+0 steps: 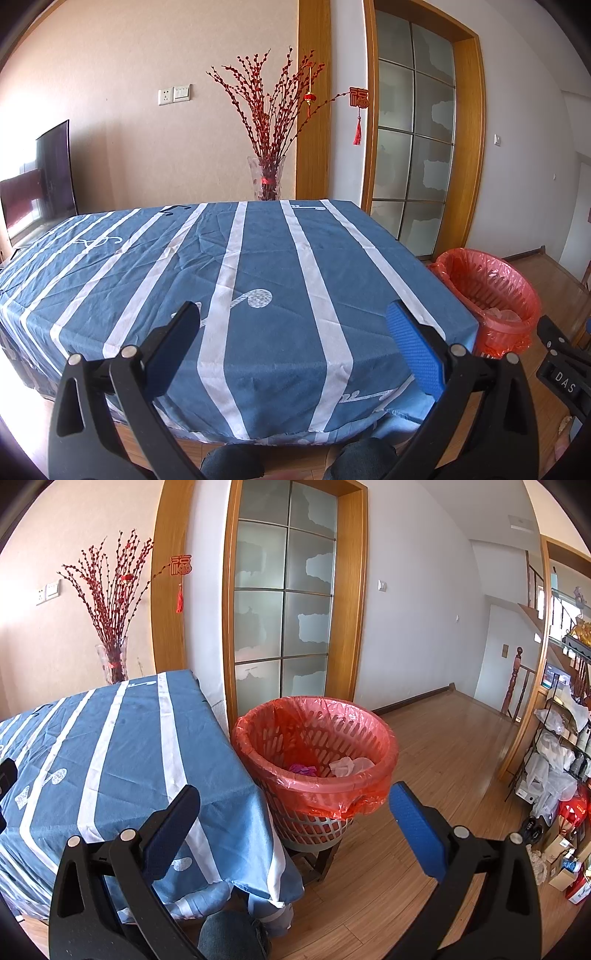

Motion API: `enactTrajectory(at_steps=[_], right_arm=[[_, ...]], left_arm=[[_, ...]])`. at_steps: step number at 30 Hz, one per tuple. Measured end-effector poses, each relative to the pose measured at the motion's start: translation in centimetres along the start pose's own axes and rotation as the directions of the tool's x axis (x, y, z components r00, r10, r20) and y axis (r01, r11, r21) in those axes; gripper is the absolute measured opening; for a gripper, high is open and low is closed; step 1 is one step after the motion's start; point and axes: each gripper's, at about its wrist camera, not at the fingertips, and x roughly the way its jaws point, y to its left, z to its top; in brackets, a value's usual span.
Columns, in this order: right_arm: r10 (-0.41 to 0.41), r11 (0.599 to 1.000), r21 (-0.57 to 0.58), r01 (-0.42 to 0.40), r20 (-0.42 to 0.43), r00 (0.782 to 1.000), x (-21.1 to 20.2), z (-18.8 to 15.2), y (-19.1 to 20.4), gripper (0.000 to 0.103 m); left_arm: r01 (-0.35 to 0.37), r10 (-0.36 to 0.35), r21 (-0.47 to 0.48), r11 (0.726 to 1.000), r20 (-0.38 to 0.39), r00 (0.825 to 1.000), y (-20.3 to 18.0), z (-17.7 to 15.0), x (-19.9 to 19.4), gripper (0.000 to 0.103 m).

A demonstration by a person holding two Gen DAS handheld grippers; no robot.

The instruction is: Collect trash

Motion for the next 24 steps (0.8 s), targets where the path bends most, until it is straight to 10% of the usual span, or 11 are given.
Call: enactTrajectory(at_steps=[24], right_arm=[[0.002,1.0,0.012,-0.002,-0.005,1.0,0.24,-0.08,-0.3,0.101]], left_arm=[[0.0,0.0,-0.001,1.0,-0.002,1.0,-0.06,-0.06,0.06,0.099]])
